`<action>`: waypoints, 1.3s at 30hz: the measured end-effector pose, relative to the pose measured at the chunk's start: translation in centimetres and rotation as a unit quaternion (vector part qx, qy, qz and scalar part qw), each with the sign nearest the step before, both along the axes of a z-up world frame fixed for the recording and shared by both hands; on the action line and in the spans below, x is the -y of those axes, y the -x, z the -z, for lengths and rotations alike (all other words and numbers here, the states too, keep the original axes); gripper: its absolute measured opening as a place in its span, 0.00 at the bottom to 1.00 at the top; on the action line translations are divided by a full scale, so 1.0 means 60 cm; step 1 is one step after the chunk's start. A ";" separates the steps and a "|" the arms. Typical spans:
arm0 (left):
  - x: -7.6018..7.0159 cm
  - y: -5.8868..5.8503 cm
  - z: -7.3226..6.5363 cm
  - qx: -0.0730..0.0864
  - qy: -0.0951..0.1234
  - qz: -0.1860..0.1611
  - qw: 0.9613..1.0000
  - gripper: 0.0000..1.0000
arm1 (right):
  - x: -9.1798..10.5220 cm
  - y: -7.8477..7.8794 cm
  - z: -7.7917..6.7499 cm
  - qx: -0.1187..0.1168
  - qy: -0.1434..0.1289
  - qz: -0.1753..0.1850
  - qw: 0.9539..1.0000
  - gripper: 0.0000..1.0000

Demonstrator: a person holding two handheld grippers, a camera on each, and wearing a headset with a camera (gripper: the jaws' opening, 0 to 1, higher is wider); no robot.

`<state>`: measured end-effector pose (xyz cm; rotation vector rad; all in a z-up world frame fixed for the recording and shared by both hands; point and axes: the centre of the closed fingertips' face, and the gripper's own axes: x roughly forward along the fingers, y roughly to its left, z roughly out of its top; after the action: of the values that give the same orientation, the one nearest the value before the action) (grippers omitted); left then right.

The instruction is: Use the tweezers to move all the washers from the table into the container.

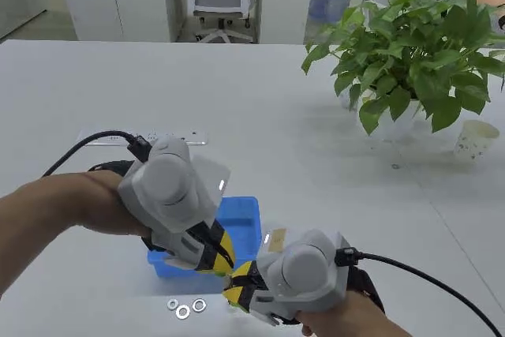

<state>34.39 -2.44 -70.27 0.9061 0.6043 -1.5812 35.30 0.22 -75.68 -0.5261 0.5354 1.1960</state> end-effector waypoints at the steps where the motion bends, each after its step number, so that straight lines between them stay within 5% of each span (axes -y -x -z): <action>1: 0.000 0.000 -0.001 0.000 0.000 0.000 1.000 0.06 | 0.000 0.000 -0.003 0.001 0.000 0.000 1.000 0.08; 19: -0.011 -0.012 -0.061 0.014 0.007 -0.004 1.000 0.06 | -0.011 -0.014 -0.062 0.003 0.008 -0.008 1.000 0.08; 39: -0.033 -0.059 -0.103 0.031 0.014 -0.017 0.999 0.06 | -0.029 -0.060 -0.104 0.019 0.009 -0.015 1.000 0.08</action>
<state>37.91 -0.47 -64.11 0.9160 0.5492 -1.5222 38.91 1.97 -69.45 -0.5716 0.5080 1.2092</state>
